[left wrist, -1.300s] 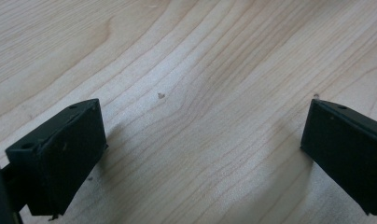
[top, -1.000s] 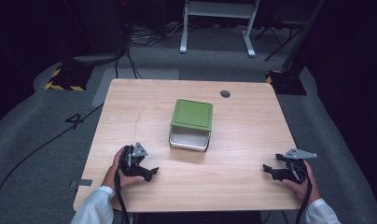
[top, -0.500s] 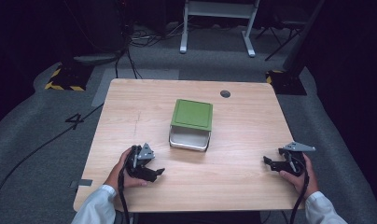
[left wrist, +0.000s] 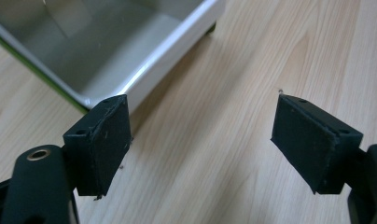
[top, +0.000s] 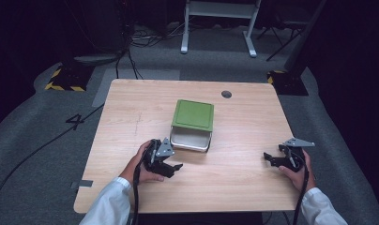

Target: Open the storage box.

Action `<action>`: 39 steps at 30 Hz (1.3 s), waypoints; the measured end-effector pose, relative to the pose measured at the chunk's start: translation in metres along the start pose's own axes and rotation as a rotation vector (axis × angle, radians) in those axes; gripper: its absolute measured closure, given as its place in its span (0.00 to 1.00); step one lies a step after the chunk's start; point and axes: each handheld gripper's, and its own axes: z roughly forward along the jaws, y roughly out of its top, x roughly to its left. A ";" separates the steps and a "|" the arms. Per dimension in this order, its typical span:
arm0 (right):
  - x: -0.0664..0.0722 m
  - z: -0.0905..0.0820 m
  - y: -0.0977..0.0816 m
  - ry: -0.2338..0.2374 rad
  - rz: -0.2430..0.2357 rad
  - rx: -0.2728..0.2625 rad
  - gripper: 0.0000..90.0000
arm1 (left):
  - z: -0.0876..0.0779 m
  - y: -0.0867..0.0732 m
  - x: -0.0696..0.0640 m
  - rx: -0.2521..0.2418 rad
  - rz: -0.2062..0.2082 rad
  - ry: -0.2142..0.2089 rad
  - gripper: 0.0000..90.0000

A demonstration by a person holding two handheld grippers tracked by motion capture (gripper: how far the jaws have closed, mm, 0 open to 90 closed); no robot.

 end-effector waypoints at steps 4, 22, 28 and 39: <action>0.000 0.000 0.000 0.000 0.000 0.000 0.17 | 0.001 0.009 0.000 -0.029 0.008 -0.010 0.22; 0.000 -0.001 -0.001 0.005 -0.002 0.000 0.17 | 0.025 0.037 0.002 -0.053 0.030 -0.048 0.22; 0.000 -0.001 -0.001 0.005 -0.002 0.000 0.17 | 0.033 0.039 0.006 -0.045 0.019 -0.060 0.22; 0.000 -0.001 -0.001 0.008 -0.005 -0.001 0.17 | 0.044 0.036 0.008 -0.013 0.014 -0.092 0.29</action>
